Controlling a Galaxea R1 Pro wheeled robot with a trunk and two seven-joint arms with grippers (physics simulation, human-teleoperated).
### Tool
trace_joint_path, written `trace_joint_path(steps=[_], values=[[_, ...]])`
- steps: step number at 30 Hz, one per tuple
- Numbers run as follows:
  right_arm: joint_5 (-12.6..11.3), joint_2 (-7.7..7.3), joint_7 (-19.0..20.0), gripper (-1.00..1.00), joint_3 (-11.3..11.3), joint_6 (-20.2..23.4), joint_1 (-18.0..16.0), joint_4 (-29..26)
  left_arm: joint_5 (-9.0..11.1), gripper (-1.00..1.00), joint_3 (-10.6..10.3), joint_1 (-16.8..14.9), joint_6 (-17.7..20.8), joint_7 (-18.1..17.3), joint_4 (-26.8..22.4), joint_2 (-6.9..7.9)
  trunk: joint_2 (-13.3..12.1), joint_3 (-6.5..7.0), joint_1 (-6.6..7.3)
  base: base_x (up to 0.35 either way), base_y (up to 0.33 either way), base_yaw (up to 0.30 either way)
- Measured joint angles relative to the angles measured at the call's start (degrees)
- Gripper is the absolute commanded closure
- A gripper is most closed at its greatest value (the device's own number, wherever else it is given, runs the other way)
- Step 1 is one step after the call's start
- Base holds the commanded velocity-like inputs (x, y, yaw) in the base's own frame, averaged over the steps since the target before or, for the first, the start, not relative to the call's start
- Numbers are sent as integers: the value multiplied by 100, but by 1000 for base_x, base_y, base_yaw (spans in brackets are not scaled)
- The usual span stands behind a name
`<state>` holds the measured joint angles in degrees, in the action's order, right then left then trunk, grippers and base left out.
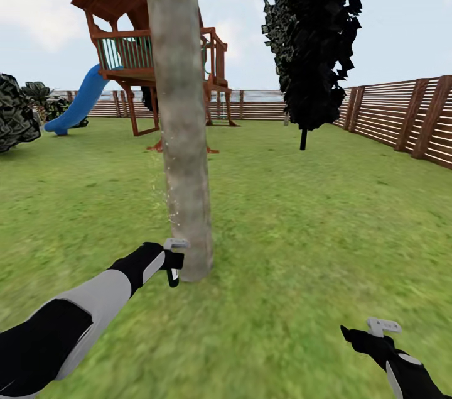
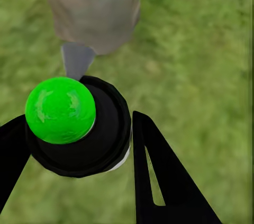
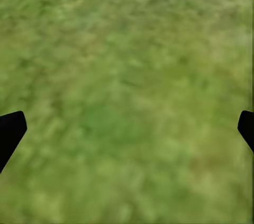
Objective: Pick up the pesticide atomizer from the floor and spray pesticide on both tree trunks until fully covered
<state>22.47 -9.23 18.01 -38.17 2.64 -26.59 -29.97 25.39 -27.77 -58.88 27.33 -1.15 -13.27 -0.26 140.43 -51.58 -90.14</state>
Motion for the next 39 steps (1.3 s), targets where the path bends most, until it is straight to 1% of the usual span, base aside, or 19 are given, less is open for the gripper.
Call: trace_joint_path(steps=[5,9,11,13,14,15,17,19,21,22,24,29,39], values=[[-5,-7,0,-100,1,0,0,0,-18,100,29,-7,68,27,-8,-91,0,0,0,8,-9,0],[-6,-2,0,-100,2,0,-1,0,-32,100,35,-43,706,36,-62,-110,0,0,0,0,0,0],[-6,-6,3,-100,2,0,0,0,-35,100,39,-52,1095,42,-509,-69,0,1,1,0,0,0],[-6,-14,4,-100,2,0,1,0,-49,100,36,-53,1577,43,-963,27,0,1,0,0,0,0],[-6,-16,4,-100,2,0,-1,0,-55,100,36,-54,1757,45,-1207,73,1,1,1,0,0,0],[-6,-23,7,-100,2,0,1,0,-63,100,36,-65,2049,51,-1513,130,1,1,1,0,0,0],[-6,-26,7,-100,2,0,2,0,-80,100,35,-166,2332,53,-1618,155,0,1,0,0,0,0],[-6,-26,7,-100,2,0,2,0,-99,100,37,-260,2405,53,-1639,201,0,0,0,0,0,0],[-6,-29,6,-100,2,0,1,0,-100,100,37,-455,2455,53,-1650,256,1,1,1,0,0,0],[-6,-32,7,-100,2,0,3,0,-93,100,37,-580,2553,53,-1652,268,1,1,1,0,0,0],[-6,-34,7,-100,2,0,1,0,-82,100,35,-697,2786,53,-1652,280,0,0,0,0,0,0],[-6,-35,9,-100,2,0,3,0,-76,100,37,-737,2878,53,-1656,289,0,0,0,0,0,29],[-5,-35,9,-100,2,0,1,0,-75,100,35,-738,2883,50,-1662,281,0,0,0,0,0,244]])
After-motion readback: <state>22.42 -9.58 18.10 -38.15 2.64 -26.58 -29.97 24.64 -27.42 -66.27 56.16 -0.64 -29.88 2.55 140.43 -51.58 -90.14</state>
